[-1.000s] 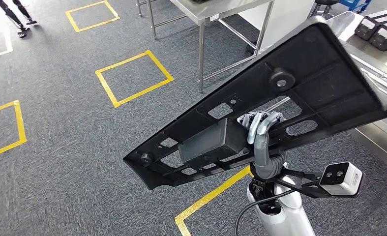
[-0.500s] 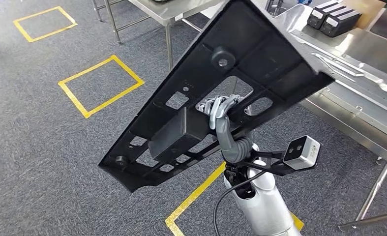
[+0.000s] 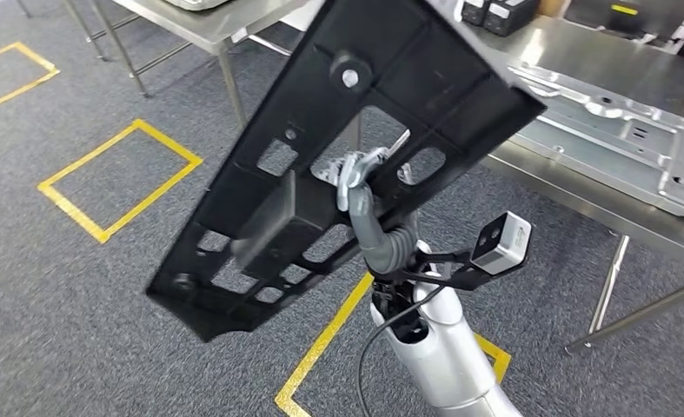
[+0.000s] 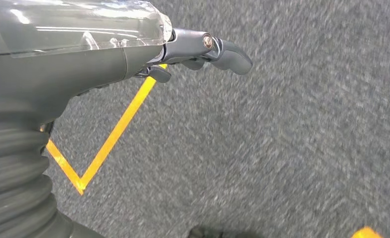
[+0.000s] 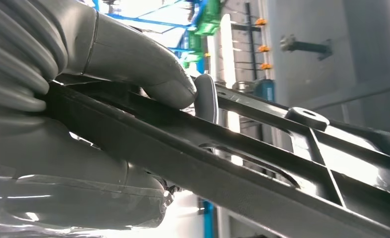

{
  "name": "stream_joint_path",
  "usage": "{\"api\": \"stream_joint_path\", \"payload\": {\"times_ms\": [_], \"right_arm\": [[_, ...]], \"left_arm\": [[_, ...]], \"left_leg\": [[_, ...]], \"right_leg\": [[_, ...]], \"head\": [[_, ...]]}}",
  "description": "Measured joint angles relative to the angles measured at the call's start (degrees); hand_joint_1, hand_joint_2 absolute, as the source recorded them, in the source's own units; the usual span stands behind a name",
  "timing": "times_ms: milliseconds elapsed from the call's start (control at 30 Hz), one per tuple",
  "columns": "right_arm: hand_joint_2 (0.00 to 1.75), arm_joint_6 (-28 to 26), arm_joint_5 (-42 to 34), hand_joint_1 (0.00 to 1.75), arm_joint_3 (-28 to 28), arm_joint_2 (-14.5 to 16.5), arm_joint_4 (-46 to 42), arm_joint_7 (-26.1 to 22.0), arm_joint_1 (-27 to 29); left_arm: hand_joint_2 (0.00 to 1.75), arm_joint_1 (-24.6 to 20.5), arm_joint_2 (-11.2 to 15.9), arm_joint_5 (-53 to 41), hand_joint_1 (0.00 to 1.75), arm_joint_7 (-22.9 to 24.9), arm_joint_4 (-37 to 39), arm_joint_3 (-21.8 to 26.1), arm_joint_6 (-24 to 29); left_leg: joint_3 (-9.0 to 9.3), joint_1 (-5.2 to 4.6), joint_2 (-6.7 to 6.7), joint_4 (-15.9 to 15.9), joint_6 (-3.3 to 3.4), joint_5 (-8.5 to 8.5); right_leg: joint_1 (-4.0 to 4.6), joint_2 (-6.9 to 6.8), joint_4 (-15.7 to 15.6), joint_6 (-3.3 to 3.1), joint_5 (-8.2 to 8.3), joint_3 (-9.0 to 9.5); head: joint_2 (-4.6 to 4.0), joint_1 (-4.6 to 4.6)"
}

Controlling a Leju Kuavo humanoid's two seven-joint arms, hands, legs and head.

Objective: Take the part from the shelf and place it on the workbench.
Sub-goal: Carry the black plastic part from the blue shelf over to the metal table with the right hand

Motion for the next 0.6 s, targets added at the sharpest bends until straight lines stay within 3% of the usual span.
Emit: {"api": "stream_joint_path", "payload": {"times_ms": [67,100,133,167,233,300,367,400,467,500,533,567,600], "right_arm": [[1.75,0.5,-0.4,1.75,0.3,0.7,0.5,0.4,-0.6],[1.75,0.8,-0.6,1.75,0.3,0.8,0.7,0.5,-0.7],[1.75,1.0,-0.7,1.75,0.3,0.8,0.8,0.5,-0.8],[1.75,1.3,-0.9,1.75,0.3,0.8,0.9,0.5,-0.8],[1.75,1.9,-1.0,1.75,0.3,1.0,1.0,0.5,-0.9],[1.75,2.3,-1.1,1.75,0.3,1.2,1.2,0.5,-1.1],[1.75,2.4,-1.2,1.75,0.3,1.2,1.4,0.5,-1.2],[1.75,2.5,-1.2,1.75,0.3,1.2,1.4,0.5,-1.2],[1.75,2.5,-1.2,1.75,0.3,1.3,1.4,0.5,-1.4],[1.75,2.5,-1.2,1.75,0.3,1.3,1.5,0.5,-1.5],[1.75,2.5,-1.2,1.75,0.3,1.3,1.6,0.5,-1.5],[1.75,2.5,-1.2,1.75,0.3,1.3,1.7,0.5,-1.5],[1.75,2.5,-1.2,1.75,0.3,1.3,1.8,0.5,-1.4]], "left_arm": [[1.75,0.4,-0.2,0.0,0.0,-0.1,0.0,1.1,0.5],[1.75,0.5,-0.3,0.0,0.0,-0.3,0.0,1.5,0.5],[1.75,0.5,-0.3,0.0,0.0,-0.4,0.0,1.8,0.4],[1.75,0.5,-0.4,0.0,0.0,-0.6,0.0,2.0,0.2],[1.75,0.5,-0.4,0.0,0.0,-0.9,0.0,2.3,-0.1],[1.75,0.5,-0.5,0.0,0.0,-1.0,0.0,2.5,-0.3],[1.75,0.4,-0.6,0.0,0.0,-1.1,-0.1,2.6,-0.3],[1.75,0.3,-0.7,0.0,0.0,-1.1,-0.1,2.6,-0.3],[1.75,0.2,-0.8,0.0,0.0,-1.2,-0.2,2.7,-0.3],[1.75,0.3,-0.8,0.0,0.0,-1.2,-0.2,2.8,-0.3],[1.75,0.4,-0.8,0.0,0.0,-1.2,-0.2,2.8,-0.3],[1.75,0.5,-0.8,0.0,0.0,-1.2,-0.2,2.8,-0.3],[1.75,0.6,-0.8,0.0,0.0,-1.2,-0.2,2.8,-0.3]], "left_leg": [[-3.46,0.12,-0.93,6.7,-0.34,-2.17],[-4.04,0.2,-1.01,7.4,-0.45,-1.6],[-3.6,0.35,-1.12,5.9,-0.53,0.0],[-2.2,0.57,-1.62,2.4,-0.63,2.28],[0.86,1.09,-4.46,-4.6,-0.6,5.2],[1.93,1.19,-6.3,-7.2,-0.02,5.49],[1.85,1.05,-5.22,-7.3,0.86,5.66],[1.91,1.06,-4.6,-7.4,1.28,5.81],[2.01,1.04,-3.15,-7.7,2.16,6.05],[2.03,0.85,-2.42,-7.8,2.43,6.05],[2.0,0.69,-1.61,-7.8,2.65,6.01],[1.98,0.57,-0.83,-7.7,2.73,5.97],[1.98,0.48,-0.04,-7.7,2.76,5.92]], "right_leg": [[-0.04,1.48,0.1,-0.03,0.01,0.02],[-0.08,2.21,0.2,0.0,-0.01,0.03],[-0.13,2.93,0.4,0.08,-0.06,0.04],[-0.21,3.64,0.6,0.25,-0.16,0.02],[-0.31,5.05,1.3,0.84,-0.41,-0.35],[-0.38,6.41,1.7,1.65,-0.32,-1.03],[-0.51,7.45,1.6,2.42,-0.02,-1.45],[-0.49,6.85,2.0,2.75,-0.23,-1.66],[-0.4,3.84,5.5,3.26,-2.43,-3.32],[-0.35,2.08,9.1,3.44,-4.32,-4.99],[-0.37,1.14,13.2,3.55,-6.21,-6.96],[-0.39,0.72,16.8,3.61,-7.53,-8.72],[-0.39,0.55,18.6,3.59,-7.78,-9.61]], "head": [[0.0,0.0],[0.0,0.01],[0.0,0.01],[0.0,0.01],[0.0,0.01],[0.0,0.0],[0.0,0.0],[0.0,0.01],[0.0,0.01],[0.0,0.01],[0.0,0.01],[0.0,0.01],[0.0,0.01]]}}
